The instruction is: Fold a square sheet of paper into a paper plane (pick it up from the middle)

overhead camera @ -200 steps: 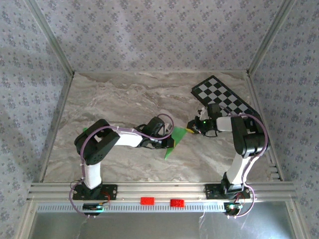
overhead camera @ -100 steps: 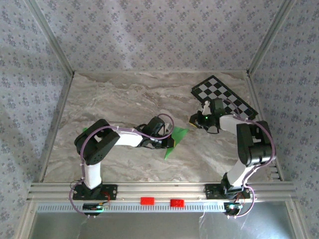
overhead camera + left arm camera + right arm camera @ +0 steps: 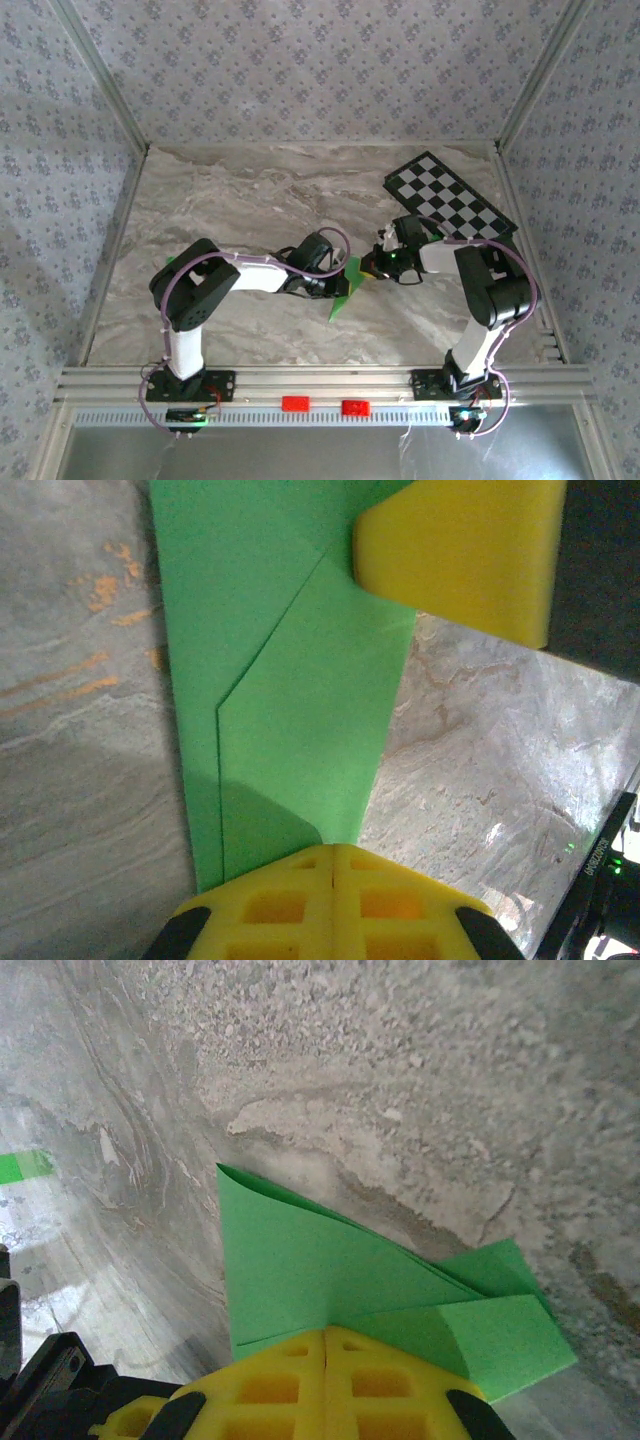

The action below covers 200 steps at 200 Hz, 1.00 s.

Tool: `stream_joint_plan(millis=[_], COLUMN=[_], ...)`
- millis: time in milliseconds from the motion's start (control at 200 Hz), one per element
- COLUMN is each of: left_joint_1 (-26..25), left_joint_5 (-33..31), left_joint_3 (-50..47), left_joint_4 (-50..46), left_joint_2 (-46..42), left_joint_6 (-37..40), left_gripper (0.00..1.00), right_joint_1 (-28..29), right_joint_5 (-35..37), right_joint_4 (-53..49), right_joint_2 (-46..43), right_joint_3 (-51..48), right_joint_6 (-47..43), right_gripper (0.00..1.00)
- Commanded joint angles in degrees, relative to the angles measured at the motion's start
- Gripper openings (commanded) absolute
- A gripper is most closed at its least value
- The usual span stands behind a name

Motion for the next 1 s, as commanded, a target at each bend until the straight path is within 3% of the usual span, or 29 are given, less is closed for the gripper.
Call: stream_joint_plan(millis=[0,210,530,995], left_joint_1=[0.01,-0.95,-2.25,-4.99], left_joint_5=[-0.56,1.04,2.92,0.27], left_joint_3=[1.73,5.89,8.34,-8.32], left_joint_4=[-7.75,-10.55,-12.13,-15.24], left_joint_2=[-1.81,-4.49,2.41,-8.78], left_joint_6=[0.2,2.27,3.72,3.66], left_gripper=[0.0,0.01,0.0,0.0], right_joint_1=[-1.28,-1.71,-1.76,-2.44], right_joint_5=[3.81,3.83,4.0,4.28], right_joint_4=[-3.37,-3.74,-3.13,-4.92], right_joint_2=[2.1,2.54,3.43,3.65], right_joint_3=[-1.12,-1.22,-1.78,-1.53], right_joint_6=[-0.08,-2.22,-2.01,-3.51], right_gripper=[0.0,0.0,0.0,0.0])
